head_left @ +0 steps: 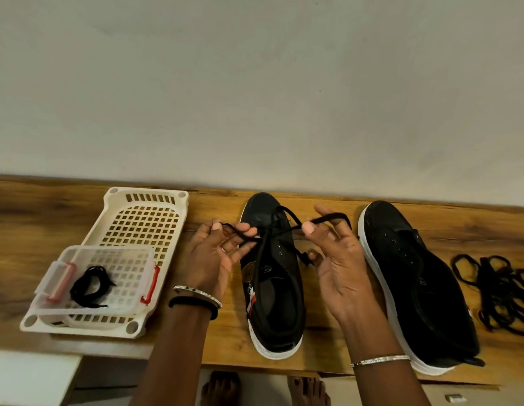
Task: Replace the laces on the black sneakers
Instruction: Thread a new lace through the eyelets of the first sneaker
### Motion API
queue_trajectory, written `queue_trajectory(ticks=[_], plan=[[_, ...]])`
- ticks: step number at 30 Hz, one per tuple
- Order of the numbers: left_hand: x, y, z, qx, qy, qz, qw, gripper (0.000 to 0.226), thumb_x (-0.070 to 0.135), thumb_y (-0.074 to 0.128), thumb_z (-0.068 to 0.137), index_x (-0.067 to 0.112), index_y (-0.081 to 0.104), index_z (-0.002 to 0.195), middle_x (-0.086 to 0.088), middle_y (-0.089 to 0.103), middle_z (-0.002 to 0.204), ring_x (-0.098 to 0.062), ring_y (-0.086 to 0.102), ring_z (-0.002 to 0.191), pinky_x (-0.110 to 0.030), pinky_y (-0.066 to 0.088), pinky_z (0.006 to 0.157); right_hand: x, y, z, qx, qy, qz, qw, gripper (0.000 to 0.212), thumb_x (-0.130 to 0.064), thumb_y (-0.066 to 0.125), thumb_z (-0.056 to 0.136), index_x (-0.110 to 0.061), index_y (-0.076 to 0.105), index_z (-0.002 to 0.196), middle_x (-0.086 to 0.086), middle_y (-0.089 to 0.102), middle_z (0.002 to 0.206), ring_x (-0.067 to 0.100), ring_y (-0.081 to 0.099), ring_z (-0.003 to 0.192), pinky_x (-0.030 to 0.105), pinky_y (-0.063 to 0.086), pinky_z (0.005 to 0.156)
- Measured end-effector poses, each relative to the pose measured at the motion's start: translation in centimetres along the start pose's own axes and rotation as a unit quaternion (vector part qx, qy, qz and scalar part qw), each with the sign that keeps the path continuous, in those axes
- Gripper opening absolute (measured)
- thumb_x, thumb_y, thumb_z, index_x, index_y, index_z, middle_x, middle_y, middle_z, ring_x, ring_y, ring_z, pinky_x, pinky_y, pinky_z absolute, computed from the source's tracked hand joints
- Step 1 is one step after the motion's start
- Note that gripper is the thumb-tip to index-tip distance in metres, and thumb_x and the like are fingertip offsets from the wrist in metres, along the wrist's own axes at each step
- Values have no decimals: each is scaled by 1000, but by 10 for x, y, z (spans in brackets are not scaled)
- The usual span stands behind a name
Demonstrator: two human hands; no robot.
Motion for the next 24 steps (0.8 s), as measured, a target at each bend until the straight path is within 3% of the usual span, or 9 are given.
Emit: queue_trajectory(ticks=[4, 6, 12, 14, 16, 18, 20, 22, 24], plan=[[-7, 3, 2, 26, -25, -43, 998, 19, 13, 38, 107, 9, 49, 91, -8, 51, 71, -20, 58, 68, -49, 60, 83, 7, 21, -8, -87, -62, -249, 963, 78, -17, 91, 69, -47, 55, 131, -7, 64, 120, 8, 59, 108, 24, 52, 84], [-10, 2, 3, 28, -34, -49, 998, 20, 11, 39, 106, 9, 49, 89, -6, 46, 68, -16, 51, 62, -50, 59, 86, 12, 28, -9, -113, -93, -331, 932, 82, -21, 88, 72, -55, 48, 134, -10, 59, 122, 9, 53, 116, 34, 52, 95], [-11, 5, 4, 16, -44, -91, 995, 19, 11, 42, 105, 10, 49, 87, -3, 41, 64, -11, 44, 55, -50, 60, 83, 21, 29, -7, -130, -111, -442, 881, 89, -15, 69, 71, -61, 36, 140, -23, 50, 123, 15, 41, 121, 48, 45, 103], [-8, 3, 5, 23, -28, -90, 995, 19, 12, 42, 105, 11, 50, 89, 0, 40, 62, -10, 41, 54, -47, 61, 80, 21, 27, -5, -97, -121, -424, 892, 89, -5, 65, 76, -61, 37, 139, -29, 50, 111, 15, 45, 116, 48, 49, 98], [-1, -4, 5, 48, 3, -59, 997, 17, 14, 43, 105, 13, 52, 91, 3, 38, 59, -7, 36, 50, -33, 57, 65, 21, 24, -4, -67, -115, -395, 909, 96, 5, 62, 80, -68, 34, 135, -23, 53, 107, 17, 48, 111, 48, 52, 96], [11, -11, 3, 76, 69, 68, 992, 13, 17, 48, 103, 15, 56, 93, 7, 37, 56, -5, 33, 48, -23, 40, 50, 21, 23, -4, -66, -108, -378, 917, 105, 10, 59, 82, -73, 24, 137, -17, 55, 108, 18, 50, 110, 48, 53, 95], [30, -12, -4, 79, 182, 301, 933, 7, 24, 58, 99, 19, 63, 95, 12, 44, 56, -2, 40, 49, -20, 38, 50, 21, 24, -5, -76, -111, -377, 916, 110, 11, 59, 83, -73, 17, 141, -21, 55, 105, 21, 50, 111, 50, 53, 96], [36, -8, -11, 34, 279, 496, 822, 7, 33, 67, 94, 26, 69, 95, 21, 57, 66, 4, 54, 63, -12, 42, 59, 20, 24, -6, -80, -113, -380, 915, 114, 12, 58, 84, -74, 9, 142, -23, 54, 105, 22, 49, 111, 53, 51, 97], [29, -11, -12, -17, 317, 640, 700, 16, 49, 67, 89, 33, 70, 91, 19, 63, 84, 1, 59, 78, -16, 44, 65, 19, 24, -6, -72, -115, -380, 915, 116, 12, 58, 84, -73, 5, 143, -16, 53, 110, 23, 50, 111, 54, 51, 97]])
Point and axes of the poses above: each hand's wrist, its own z-axis towards the middle knuckle, its own y-axis out of the palm, x = y × z, the point moved 6 cm from there along z, towards the middle knuckle
